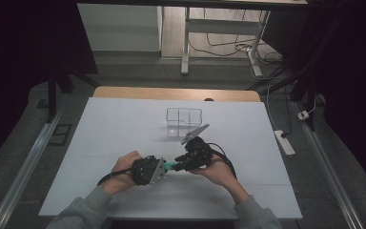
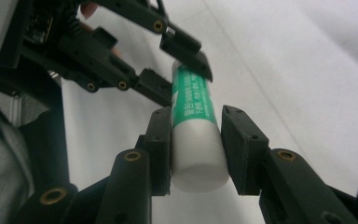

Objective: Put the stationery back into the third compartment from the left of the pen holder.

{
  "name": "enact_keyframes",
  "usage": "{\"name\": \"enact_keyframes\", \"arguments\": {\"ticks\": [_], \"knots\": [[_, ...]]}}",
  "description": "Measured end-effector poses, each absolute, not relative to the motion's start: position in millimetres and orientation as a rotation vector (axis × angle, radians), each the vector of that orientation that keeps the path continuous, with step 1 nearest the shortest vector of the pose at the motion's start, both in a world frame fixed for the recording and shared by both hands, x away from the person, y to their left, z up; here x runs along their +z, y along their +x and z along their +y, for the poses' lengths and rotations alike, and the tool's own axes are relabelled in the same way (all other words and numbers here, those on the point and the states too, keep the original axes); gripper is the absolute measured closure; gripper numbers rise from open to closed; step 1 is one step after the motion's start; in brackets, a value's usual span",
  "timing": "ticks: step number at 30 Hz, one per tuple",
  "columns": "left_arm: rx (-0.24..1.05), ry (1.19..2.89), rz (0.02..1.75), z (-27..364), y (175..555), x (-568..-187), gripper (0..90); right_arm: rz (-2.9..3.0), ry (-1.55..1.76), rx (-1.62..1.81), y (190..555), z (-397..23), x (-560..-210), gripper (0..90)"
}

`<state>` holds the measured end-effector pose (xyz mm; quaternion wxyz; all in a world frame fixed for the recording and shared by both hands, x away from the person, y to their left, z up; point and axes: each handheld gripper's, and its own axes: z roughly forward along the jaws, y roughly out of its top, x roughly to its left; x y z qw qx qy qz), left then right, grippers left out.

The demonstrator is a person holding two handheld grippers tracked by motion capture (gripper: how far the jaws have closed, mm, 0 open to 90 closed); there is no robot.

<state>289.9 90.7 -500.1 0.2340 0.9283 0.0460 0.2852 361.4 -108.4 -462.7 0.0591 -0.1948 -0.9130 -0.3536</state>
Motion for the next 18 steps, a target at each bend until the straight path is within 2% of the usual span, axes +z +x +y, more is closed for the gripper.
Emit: {"name": "enact_keyframes", "arguments": {"ticks": [2,4,8,18], "knots": [[0.725,2.498,0.196,95.9,293.8,-497.8,65.5,-2.752,-0.608,-1.108,362.1,-109.9,-461.6,59.5],[0.683,2.445,0.283,103.6,298.9,-495.2,65.6,-2.733,-0.656,-1.229,362.7,-116.6,-456.0,50.0],[0.606,2.375,0.375,118.0,307.7,-492.2,65.6,-2.733,-0.689,-1.38,361.9,-123.8,-451.2,42.8],[0.55,2.28,0.475,132.0,313.6,-491.1,65.5,-2.696,-0.719,-1.585,361.2,-135.8,-453.2,39.0]]}}
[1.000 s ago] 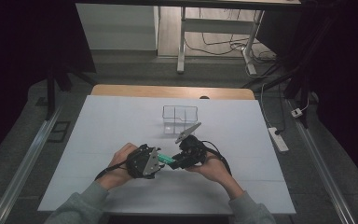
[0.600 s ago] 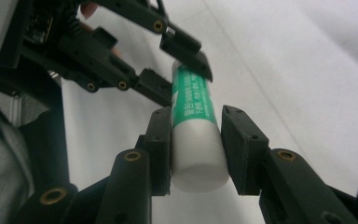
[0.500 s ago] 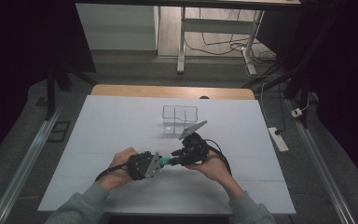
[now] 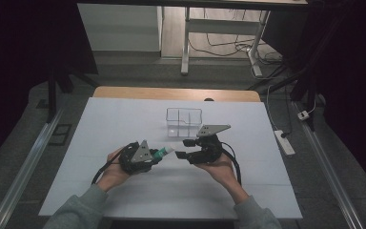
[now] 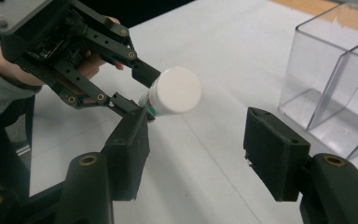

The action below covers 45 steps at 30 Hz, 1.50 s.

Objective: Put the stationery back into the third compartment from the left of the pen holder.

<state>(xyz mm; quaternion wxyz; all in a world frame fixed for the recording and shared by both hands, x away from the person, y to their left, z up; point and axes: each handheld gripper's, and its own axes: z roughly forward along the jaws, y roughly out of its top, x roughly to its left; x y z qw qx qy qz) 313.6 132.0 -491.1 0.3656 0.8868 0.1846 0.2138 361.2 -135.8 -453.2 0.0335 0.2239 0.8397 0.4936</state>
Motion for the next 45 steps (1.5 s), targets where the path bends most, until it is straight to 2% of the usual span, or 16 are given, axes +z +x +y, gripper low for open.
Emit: {"name": "enact_keyframes", "arguments": {"ticks": [7,20,32,37,40,45], "knots": [[0.495,2.18,0.537,140.2,314.8,-487.8,65.5,2.504,0.711,1.582,359.5,-139.7,-453.6,38.0],[0.484,2.1,0.552,133.7,310.5,-486.1,65.4,2.475,0.695,1.593,354.9,-130.4,-460.2,35.2],[0.468,2.091,0.527,123.1,306.8,-488.6,65.4,2.478,0.697,1.63,351.8,-120.5,-465.6,34.4],[0.457,2.11,0.522,114.8,305.9,-493.0,65.3,2.453,0.695,1.678,349.2,-117.5,-466.0,42.7],[0.455,2.119,0.513,111.0,305.0,-495.0,65.1,2.424,0.679,1.699,345.5,-115.9,-464.7,58.5],[0.457,2.13,0.508,111.6,304.8,-495.1,61.1,2.45,0.63,1.722,343.1,-114.2,-463.4,63.1]]}}
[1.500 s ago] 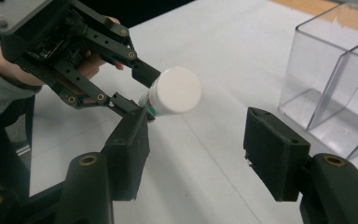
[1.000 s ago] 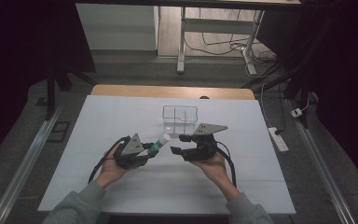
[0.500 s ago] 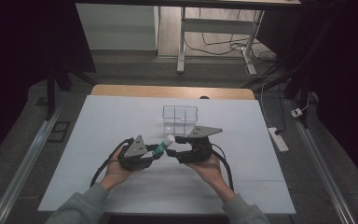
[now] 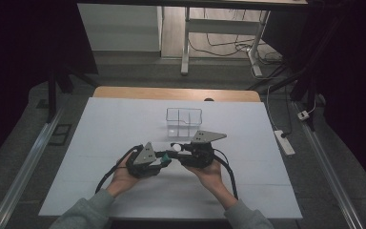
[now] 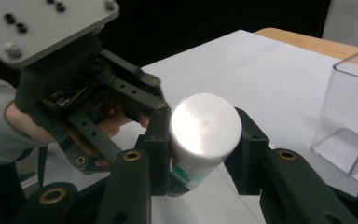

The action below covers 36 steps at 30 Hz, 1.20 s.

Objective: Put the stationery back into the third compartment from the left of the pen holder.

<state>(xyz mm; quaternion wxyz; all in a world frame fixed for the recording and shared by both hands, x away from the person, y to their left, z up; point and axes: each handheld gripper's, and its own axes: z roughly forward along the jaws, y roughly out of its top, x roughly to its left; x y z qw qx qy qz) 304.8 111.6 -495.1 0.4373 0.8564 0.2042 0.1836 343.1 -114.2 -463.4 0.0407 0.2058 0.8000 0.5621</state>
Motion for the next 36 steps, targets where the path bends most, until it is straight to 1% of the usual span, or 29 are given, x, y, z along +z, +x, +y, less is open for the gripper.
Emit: {"name": "enact_keyframes", "arguments": {"ticks": [1,2,3,4,5,7,8,10,16,25,29,36], "knots": [[0.446,2.119,0.521,112.2,305.0,-495.4,61.1,2.45,0.63,1.722,343.1,-114.2,-463.4,63.1],[0.446,2.115,0.536,113.7,305.4,-495.2,52.2,2.442,0.607,1.709,340.7,-113.4,-461.6,63.1],[0.445,2.115,0.549,115.5,305.8,-494.9,52.2,2.442,0.607,1.709,340.7,-113.4,-461.6,63.1],[0.443,2.115,0.563,117.8,306.1,-494.4,47.3,2.436,0.6,1.714,340.1,-113.7,-460.6,63.1],[0.446,2.115,0.574,119.6,306.1,-494.2,38.9,2.419,0.59,1.72,339.4,-115.4,-458.5,63.2],[0.447,2.113,0.608,125.2,305.5,-493.4,33.6,2.401,0.585,1.711,338.9,-118.2,-455.8,63.2],[0.447,2.11,0.627,128.0,304.8,-493.1,33.6,2.401,0.585,1.711,338.9,-118.2,-455.8,63.2],[0.455,2.122,0.648,134.6,302.4,-492.3,30.3,2.375,0.589,1.701,339.3,-124.3,-452.3,63.2],[0.478,2.151,0.719,151.6,294.0,-489.5,27.9,2.33,0.588,1.667,340.4,-132.2,-446.2,63.1],[0.484,2.105,0.826,191.6,283.1,-487.0,28.5,2.266,0.607,1.636,343.9,-144.3,-435.8,63.2],[0.501,2.106,0.854,204.5,278.5,-489.0,28.5,2.24,0.623,1.627,346.6,-150.6,-431.4,63.2],[0.492,2.102,0.898,222.3,272.6,-496.4,28.5,2.205,0.647,1.599,351.1,-158.5,-427.3,63.2]]}}
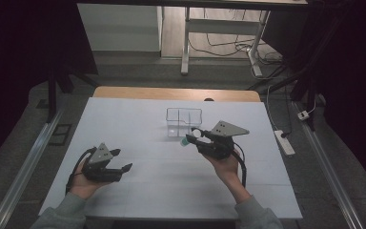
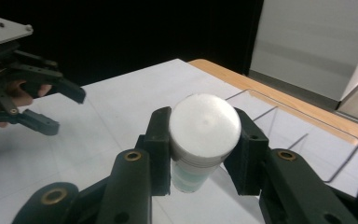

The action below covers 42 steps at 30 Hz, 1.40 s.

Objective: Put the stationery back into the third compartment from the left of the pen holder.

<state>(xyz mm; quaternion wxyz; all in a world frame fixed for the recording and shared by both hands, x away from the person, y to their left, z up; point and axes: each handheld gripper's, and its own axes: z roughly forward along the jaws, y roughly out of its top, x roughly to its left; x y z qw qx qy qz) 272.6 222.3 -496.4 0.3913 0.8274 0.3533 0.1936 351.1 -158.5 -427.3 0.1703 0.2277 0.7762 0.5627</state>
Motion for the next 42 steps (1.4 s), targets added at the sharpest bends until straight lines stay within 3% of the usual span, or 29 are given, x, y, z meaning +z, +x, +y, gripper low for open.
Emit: {"name": "enact_keyframes", "arguments": {"ticks": [25,42], "knots": [[0.464,2.118,0.944,233.5,269.3,-508.9,27.7,2.107,0.784,1.534,383.6,-178.5,-401.6,63.1],[0.44,2.14,0.939,231.9,272.0,-513.5,27.2,2.12,0.902,1.391,444.7,-162.9,-404.5,63.1]]}}
